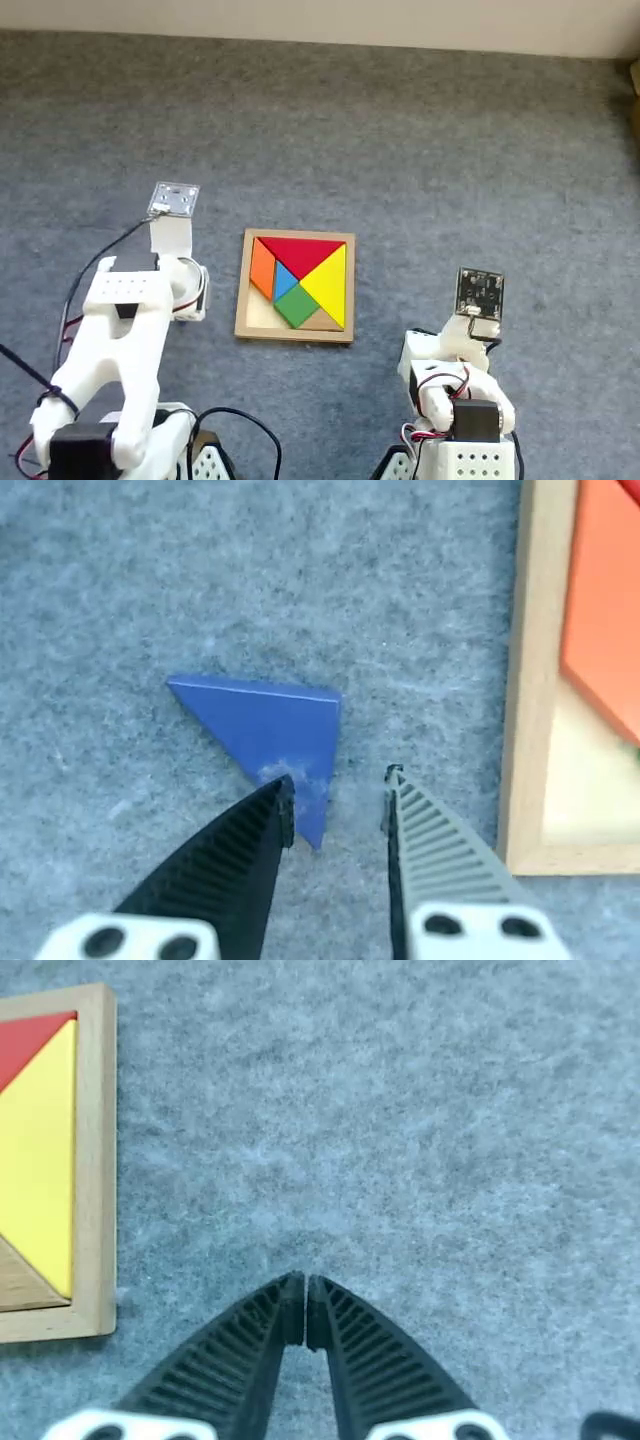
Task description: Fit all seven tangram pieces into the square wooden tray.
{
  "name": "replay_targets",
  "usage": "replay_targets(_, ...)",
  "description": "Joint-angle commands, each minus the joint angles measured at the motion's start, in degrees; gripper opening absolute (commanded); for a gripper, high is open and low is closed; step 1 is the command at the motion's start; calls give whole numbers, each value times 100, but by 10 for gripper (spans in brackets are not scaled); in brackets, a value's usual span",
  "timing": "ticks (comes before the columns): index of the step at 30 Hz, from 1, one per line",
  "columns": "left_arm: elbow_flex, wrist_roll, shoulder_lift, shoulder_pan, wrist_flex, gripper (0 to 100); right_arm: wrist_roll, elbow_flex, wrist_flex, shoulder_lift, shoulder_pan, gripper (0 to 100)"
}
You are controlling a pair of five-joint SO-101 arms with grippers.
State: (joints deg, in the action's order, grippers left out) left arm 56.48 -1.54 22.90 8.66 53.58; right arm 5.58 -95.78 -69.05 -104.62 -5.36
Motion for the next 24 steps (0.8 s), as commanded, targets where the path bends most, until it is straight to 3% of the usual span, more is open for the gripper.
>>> replay_targets(1, -75, -53, 259, -259, -53, 146, 44, -681, -22, -66, 57, 25)
replay_targets(17, 576, -290, 2114, -303, 193, 146, 44, -681, -22, -66, 57, 25)
replay_targets(24, 532, -1002, 2501, -963, 527, 146, 44, -681, -22, -66, 57, 25)
